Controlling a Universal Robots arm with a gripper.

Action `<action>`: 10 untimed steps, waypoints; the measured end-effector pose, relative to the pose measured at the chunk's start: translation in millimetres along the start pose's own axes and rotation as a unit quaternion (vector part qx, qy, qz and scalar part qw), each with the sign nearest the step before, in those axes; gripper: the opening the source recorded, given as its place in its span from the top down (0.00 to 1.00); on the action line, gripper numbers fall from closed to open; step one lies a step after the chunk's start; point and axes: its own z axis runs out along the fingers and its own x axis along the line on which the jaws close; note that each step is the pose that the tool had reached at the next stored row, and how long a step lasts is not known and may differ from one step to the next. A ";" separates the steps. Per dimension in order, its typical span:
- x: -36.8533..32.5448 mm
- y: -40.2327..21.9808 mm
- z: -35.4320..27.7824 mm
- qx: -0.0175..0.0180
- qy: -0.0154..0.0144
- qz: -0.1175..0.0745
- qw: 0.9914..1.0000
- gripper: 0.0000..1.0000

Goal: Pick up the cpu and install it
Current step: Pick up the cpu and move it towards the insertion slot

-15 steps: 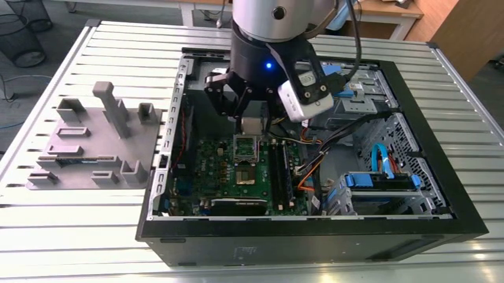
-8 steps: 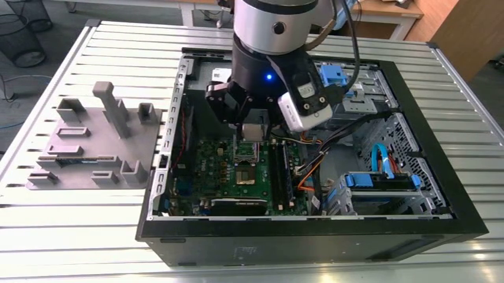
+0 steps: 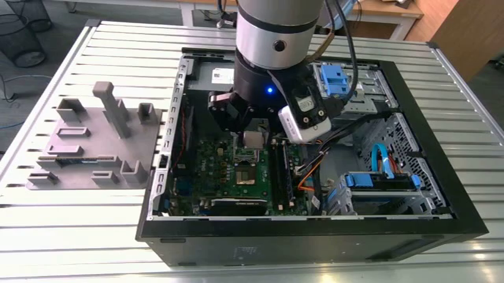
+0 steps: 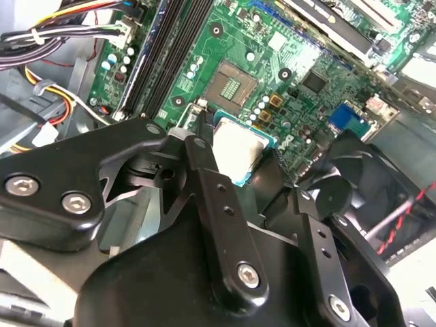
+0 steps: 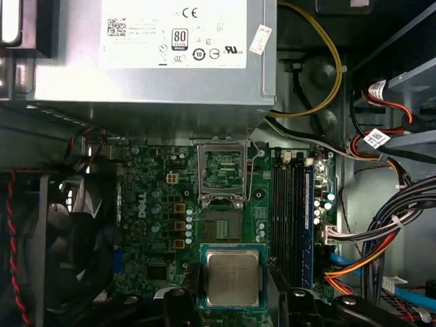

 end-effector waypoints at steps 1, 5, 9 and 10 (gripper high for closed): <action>-0.4 -0.5 1.8 0.000 0.000 0.001 1.000 0.53; -1.2 -1.4 6.1 0.000 0.000 0.002 1.000 0.53; -1.3 -1.4 6.2 0.000 0.000 0.002 1.000 0.53; -1.3 -1.4 6.6 -0.001 0.000 0.002 1.000 0.53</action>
